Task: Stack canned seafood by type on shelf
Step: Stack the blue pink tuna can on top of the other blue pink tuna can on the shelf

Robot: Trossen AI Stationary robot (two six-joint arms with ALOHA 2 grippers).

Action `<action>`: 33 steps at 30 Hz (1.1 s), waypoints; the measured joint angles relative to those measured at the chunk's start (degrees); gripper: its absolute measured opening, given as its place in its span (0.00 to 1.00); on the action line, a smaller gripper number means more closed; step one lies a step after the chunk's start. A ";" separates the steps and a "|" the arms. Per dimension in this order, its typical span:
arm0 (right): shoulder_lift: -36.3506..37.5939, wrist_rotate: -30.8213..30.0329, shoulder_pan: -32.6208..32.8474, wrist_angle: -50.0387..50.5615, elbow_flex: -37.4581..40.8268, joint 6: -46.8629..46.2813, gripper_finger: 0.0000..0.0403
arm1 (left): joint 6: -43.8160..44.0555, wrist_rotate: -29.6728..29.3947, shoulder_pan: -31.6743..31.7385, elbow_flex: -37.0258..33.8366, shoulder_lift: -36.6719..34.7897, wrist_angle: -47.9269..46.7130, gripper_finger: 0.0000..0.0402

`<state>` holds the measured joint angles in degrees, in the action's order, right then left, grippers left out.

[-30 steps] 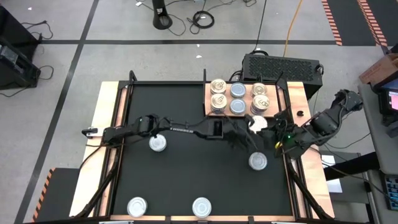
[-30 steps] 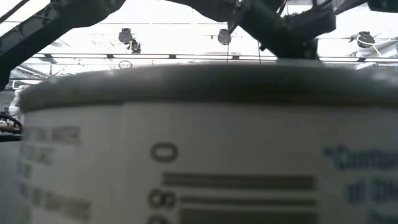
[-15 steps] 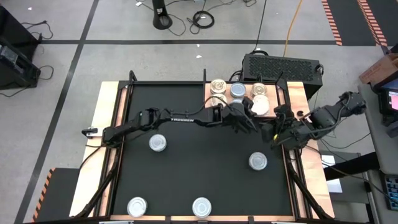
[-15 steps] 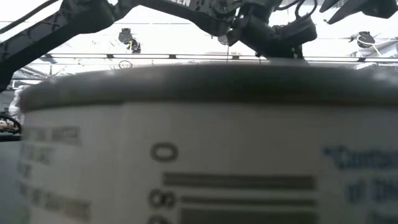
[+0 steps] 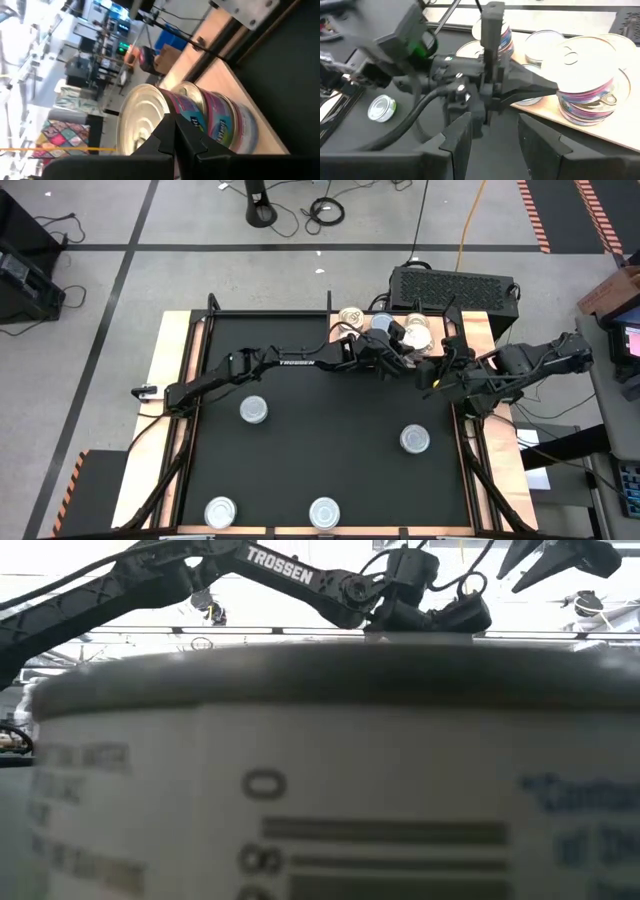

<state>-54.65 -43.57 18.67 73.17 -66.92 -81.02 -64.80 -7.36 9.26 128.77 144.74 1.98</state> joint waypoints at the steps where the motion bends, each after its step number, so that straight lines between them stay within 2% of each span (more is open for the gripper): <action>1: 0.02 0.02 -0.38 -0.02 0.00 0.33 0.37 | -0.39 0.16 0.00 0.01 0.40 1.49 0.00; 12: 0.00 0.54 -1.13 -0.07 0.00 1.08 0.37 | -1.32 0.25 1.09 0.02 0.82 3.47 0.00; 16: 0.00 0.54 -1.13 -0.07 0.02 1.17 0.37 | -4.87 1.75 1.26 0.02 0.82 4.84 0.00; 23: 0.00 0.58 -1.13 -0.20 0.02 1.12 0.37 | -5.02 4.51 1.22 0.02 0.82 6.70 0.00; 27: 0.00 0.58 -1.13 -0.22 0.02 1.34 0.37 | -4.57 2.56 1.24 0.02 0.82 6.90 0.00; 31: 0.00 0.80 -1.13 -0.57 0.02 2.23 0.37 | -3.15 -5.60 0.58 -0.02 0.43 7.24 0.00; 33: 0.00 1.94 -1.13 -1.11 0.02 3.16 0.37 | -0.43 -7.76 0.09 -0.07 -0.59 7.24 0.00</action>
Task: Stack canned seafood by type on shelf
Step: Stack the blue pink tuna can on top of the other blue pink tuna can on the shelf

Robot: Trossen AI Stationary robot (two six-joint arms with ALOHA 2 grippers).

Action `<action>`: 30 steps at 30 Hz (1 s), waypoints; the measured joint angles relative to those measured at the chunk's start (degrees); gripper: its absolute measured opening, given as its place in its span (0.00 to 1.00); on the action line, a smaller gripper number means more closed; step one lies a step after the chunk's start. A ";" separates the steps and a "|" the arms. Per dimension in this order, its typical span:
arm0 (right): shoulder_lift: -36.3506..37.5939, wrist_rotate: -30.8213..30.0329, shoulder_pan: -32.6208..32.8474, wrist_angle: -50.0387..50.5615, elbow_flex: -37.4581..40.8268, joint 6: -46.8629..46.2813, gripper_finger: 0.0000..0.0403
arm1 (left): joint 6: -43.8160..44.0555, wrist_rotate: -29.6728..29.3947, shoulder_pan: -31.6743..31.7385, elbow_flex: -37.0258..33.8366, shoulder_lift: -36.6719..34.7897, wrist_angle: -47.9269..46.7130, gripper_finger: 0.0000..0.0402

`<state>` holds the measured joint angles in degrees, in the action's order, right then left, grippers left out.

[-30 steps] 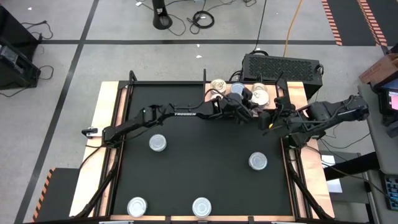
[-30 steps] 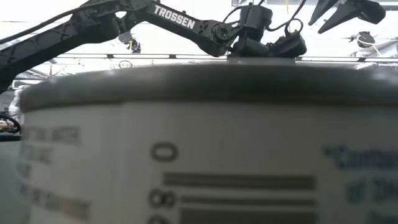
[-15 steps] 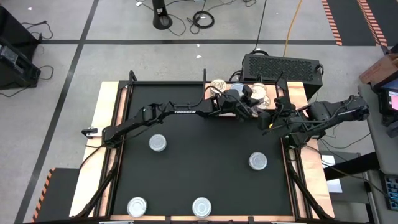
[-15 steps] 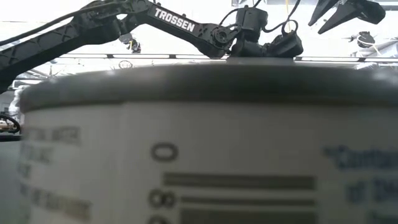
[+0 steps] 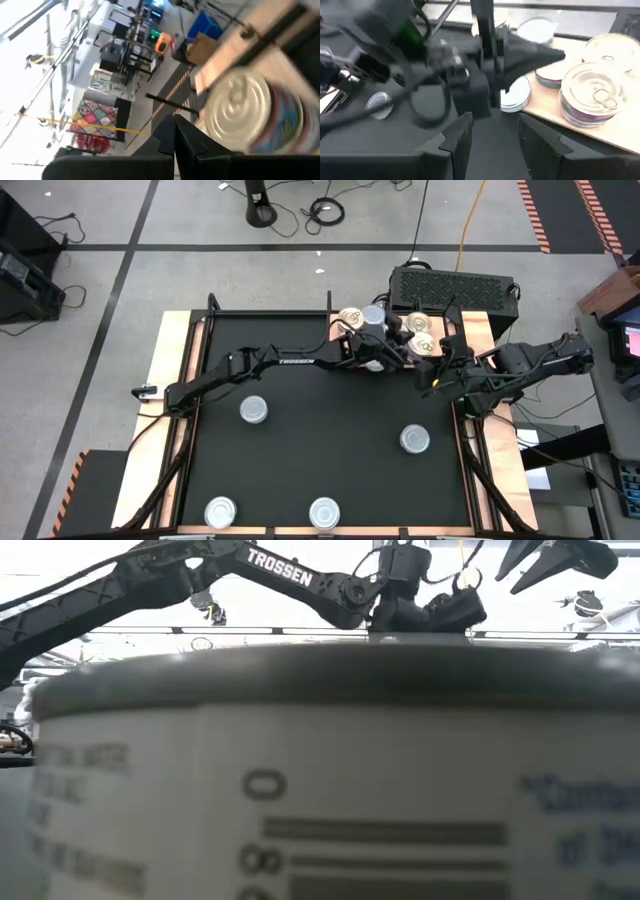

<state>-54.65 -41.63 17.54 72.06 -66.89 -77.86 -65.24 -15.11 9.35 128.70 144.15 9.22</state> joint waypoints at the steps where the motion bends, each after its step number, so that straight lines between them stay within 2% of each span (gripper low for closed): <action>1: 0.00 0.53 0.00 -0.33 0.02 0.63 0.37 | 1.81 -0.04 -0.34 -0.02 -0.81 -0.18 0.00; 4: 0.00 2.42 0.00 -2.05 0.02 3.51 0.37 | 7.92 -0.07 -1.78 0.04 -4.20 -2.26 0.00; 7: 0.16 3.37 0.16 -2.48 -0.34 7.00 0.37 | 12.73 -1.95 -3.17 0.04 -8.35 -8.76 0.00; 13: 0.78 3.52 0.20 -2.41 -4.02 13.77 0.37 | 21.37 -9.62 -4.62 0.00 -18.85 -21.83 0.00; 17: 0.85 5.01 -1.07 -2.91 -4.90 15.58 0.37 | 36.25 -11.44 -4.17 0.04 -26.91 -35.37 0.00; 21: -0.32 7.78 -5.80 -4.72 -4.92 20.86 0.37 | 54.38 -11.33 -1.28 -0.76 -35.00 -49.70 0.00; 23: -1.77 9.23 -10.57 -6.97 -4.92 27.85 0.36 | 60.13 -10.68 0.57 -4.20 -39.42 -53.70 0.00; 25: -3.60 13.91 -16.82 -10.77 -4.92 36.34 0.33 | 63.40 -10.65 1.89 -10.42 -43.52 -53.10 0.00; 27: -5.56 21.28 -23.31 -13.47 -4.92 43.70 0.31 | 64.67 -10.32 2.42 -19.20 -47.73 -47.31 0.00; 30: -8.65 29.42 -31.35 -15.10 -4.92 51.88 0.28 | 65.48 -9.88 2.87 -33.51 -54.31 -32.45 0.00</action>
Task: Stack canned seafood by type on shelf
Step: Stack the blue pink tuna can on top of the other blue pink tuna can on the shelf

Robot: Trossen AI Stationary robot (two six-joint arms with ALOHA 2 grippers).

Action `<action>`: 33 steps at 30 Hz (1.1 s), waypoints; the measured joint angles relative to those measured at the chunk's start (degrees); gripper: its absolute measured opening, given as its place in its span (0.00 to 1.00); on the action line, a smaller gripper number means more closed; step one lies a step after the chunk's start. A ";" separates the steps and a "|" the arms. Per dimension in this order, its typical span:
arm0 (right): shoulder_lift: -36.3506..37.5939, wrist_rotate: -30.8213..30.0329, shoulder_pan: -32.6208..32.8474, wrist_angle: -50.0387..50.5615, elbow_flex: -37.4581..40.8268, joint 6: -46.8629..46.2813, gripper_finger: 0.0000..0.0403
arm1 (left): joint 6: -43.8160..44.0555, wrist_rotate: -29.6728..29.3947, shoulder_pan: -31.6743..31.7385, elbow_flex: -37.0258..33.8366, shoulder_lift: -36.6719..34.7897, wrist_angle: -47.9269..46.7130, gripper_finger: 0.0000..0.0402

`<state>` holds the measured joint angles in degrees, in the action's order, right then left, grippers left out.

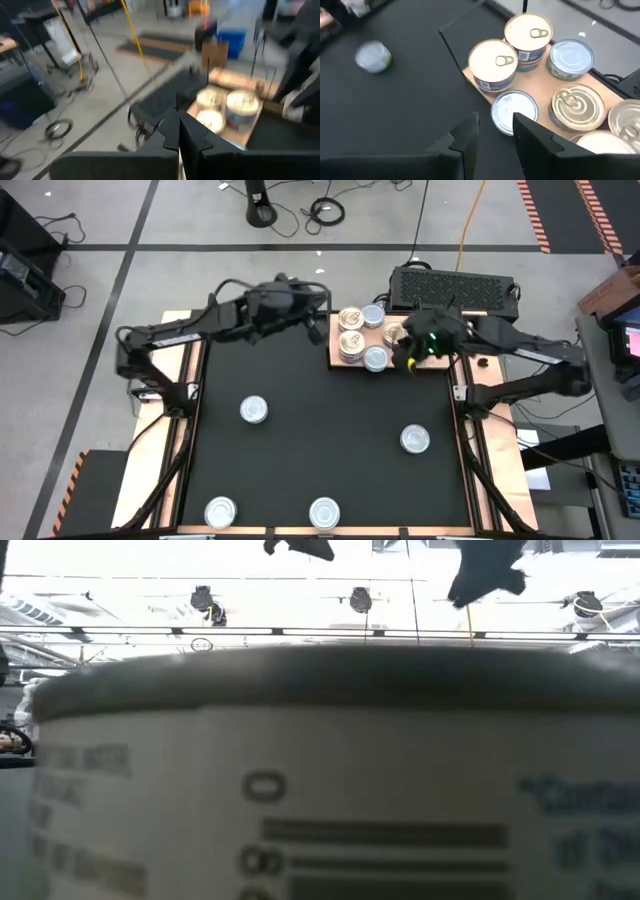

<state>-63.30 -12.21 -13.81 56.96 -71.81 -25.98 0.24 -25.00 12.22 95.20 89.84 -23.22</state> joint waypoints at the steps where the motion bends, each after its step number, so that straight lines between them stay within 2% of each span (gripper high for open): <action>1: -1.10 2.06 -2.55 -0.27 0.00 2.59 0.27 | 0.81 0.13 0.46 -4.36 -1.94 5.00 0.00; 5: -6.45 10.15 -12.68 -2.37 0.00 12.22 0.26 | 4.98 5.34 3.73 -19.19 -7.42 19.63 0.00; 8: -11.63 14.71 -19.76 -4.57 -0.01 15.99 0.26 | 9.33 15.88 6.94 -25.85 -8.89 28.04 0.00; 10: -15.95 16.71 -24.06 -5.21 -0.80 17.57 0.27 | 9.83 20.08 9.18 -27.18 -9.05 29.67 0.00; 14: -25.73 16.70 -29.75 -5.12 -6.61 19.26 0.28 | 6.91 24.10 13.52 -26.98 -7.93 30.47 0.00; 20: -36.90 17.06 -34.52 -2.80 -16.12 19.40 0.31 | 8.27 37.75 19.65 -26.84 -6.23 34.93 0.00; 24: -43.36 17.08 -37.21 2.05 -24.18 23.15 0.35 | 11.20 38.84 21.82 -26.84 -5.98 34.94 0.00; 28: -47.99 17.04 -38.80 2.63 -30.34 28.82 0.40 | 11.41 38.71 22.39 -26.84 -5.98 35.27 0.00; 33: -52.06 16.86 -39.49 3.57 -32.87 33.01 0.41 | 13.84 34.08 21.66 -26.84 -5.98 35.90 0.00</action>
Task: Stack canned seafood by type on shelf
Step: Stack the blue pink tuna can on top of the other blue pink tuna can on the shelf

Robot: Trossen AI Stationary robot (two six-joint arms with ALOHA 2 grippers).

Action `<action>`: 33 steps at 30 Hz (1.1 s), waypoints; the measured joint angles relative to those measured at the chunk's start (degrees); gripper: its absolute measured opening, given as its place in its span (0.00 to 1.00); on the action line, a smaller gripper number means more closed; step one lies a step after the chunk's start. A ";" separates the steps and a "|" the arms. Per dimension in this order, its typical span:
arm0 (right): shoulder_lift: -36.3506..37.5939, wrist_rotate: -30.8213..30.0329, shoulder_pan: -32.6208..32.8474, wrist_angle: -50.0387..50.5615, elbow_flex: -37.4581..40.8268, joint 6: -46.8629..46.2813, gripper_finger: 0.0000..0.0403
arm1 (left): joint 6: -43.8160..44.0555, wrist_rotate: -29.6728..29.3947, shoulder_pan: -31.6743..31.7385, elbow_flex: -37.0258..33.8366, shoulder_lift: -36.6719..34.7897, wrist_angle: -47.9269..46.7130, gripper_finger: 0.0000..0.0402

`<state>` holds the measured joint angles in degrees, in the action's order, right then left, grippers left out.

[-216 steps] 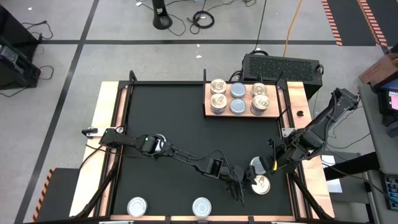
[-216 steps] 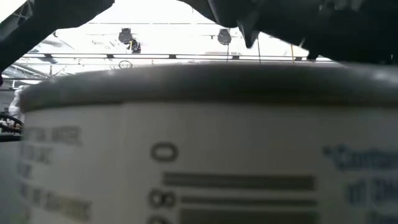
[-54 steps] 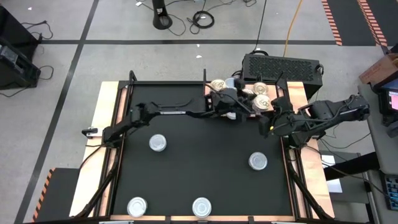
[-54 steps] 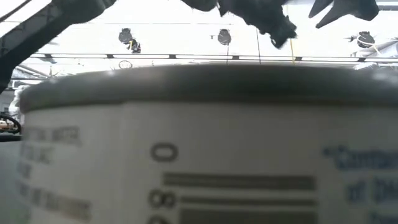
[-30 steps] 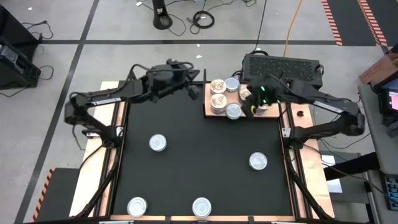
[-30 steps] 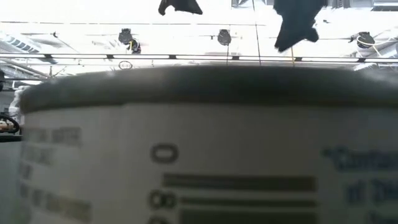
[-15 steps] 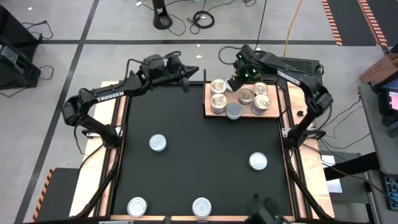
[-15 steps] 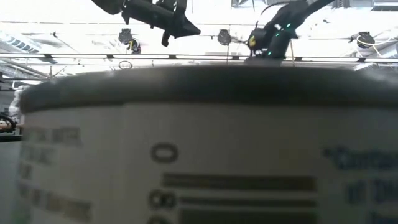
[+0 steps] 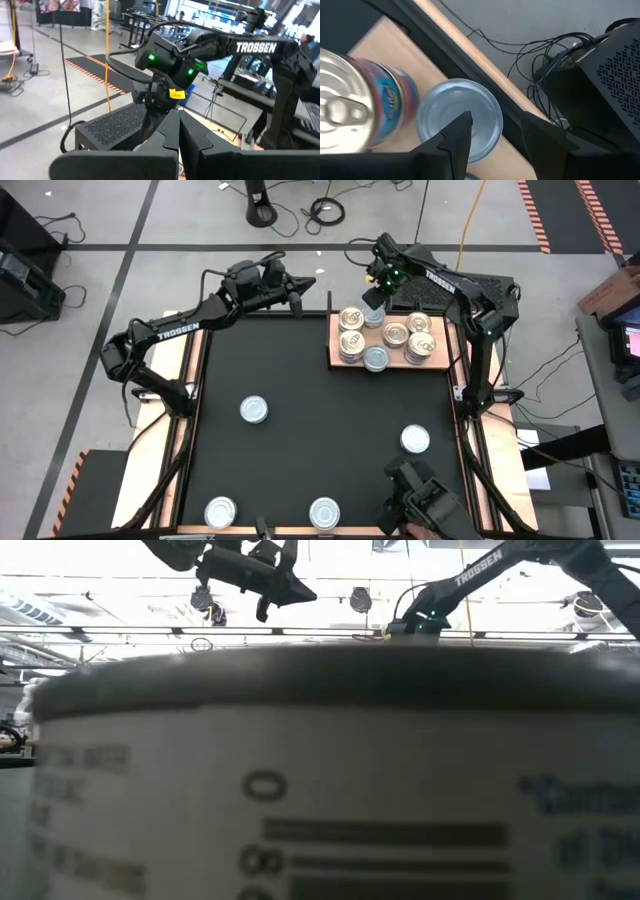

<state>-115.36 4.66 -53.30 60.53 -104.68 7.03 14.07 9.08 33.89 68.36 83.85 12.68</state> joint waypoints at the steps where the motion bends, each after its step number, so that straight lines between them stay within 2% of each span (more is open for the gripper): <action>1: -0.41 0.16 -0.04 -0.15 0.00 0.30 0.41 | 0.50 -0.43 -0.13 0.00 0.00 0.08 0.00; 8: -0.98 3.05 -1.47 -0.58 -0.04 0.52 0.41 | 4.61 -2.23 -0.24 0.00 0.00 0.12 0.00; 19: -1.02 3.22 -0.96 -0.43 -0.04 -1.74 0.39 | 3.38 -2.31 -0.24 0.02 0.00 -2.04 0.00; 24: -1.02 3.22 -0.96 1.40 -0.04 -2.18 0.29 | 3.14 -2.31 -0.22 0.02 0.00 -2.18 0.00; 31: -1.04 3.20 -0.24 1.79 3.44 -2.07 0.05 | 3.16 -2.31 -0.22 0.02 0.00 -2.77 0.00; 33: -1.04 3.20 0.21 0.69 4.59 -2.07 0.01 | 3.13 -2.31 -0.23 0.04 0.00 -2.77 0.00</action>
<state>-116.40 7.86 -53.09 61.22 -100.09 4.96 17.21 6.76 33.66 68.39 83.85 9.91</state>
